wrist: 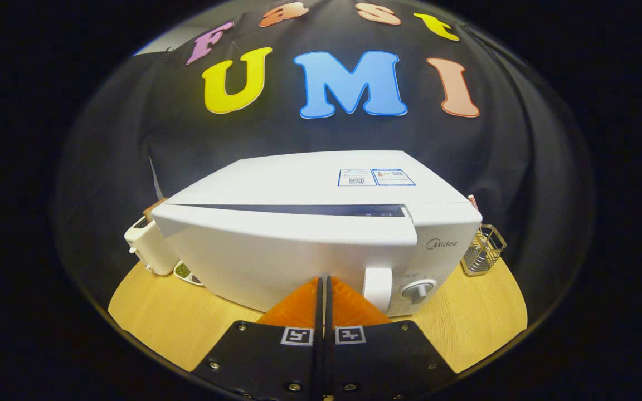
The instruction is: Open the microwave, put the food inside, and close the microwave door.
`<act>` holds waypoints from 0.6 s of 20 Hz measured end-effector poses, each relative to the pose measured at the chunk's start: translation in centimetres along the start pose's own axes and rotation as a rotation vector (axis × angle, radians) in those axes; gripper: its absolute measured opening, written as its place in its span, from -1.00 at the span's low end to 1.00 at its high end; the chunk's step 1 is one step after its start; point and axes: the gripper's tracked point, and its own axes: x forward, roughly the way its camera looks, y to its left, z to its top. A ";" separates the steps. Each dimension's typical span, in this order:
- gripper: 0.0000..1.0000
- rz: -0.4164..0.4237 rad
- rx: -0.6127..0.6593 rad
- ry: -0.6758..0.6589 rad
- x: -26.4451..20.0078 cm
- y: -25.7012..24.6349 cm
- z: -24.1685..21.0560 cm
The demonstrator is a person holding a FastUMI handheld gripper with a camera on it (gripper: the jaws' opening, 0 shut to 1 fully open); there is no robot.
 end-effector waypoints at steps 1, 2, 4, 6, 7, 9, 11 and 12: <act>-1.00 -0.005 0.017 0.003 0.1 0.0 0.0; -1.00 -0.007 0.008 -0.007 0.1 0.1 0.1; -1.00 -0.007 -0.036 -0.027 0.2 -0.1 0.0; -1.00 -0.017 -0.032 -0.034 0.6 -0.3 0.1; -1.00 -0.021 -0.019 -0.042 0.9 -0.3 0.4; -1.00 -0.030 0.027 -0.038 1.1 -0.3 0.5; -1.00 -0.026 0.009 -0.059 1.1 -0.3 0.4; -1.00 -0.021 0.000 -0.063 0.9 0.0 0.4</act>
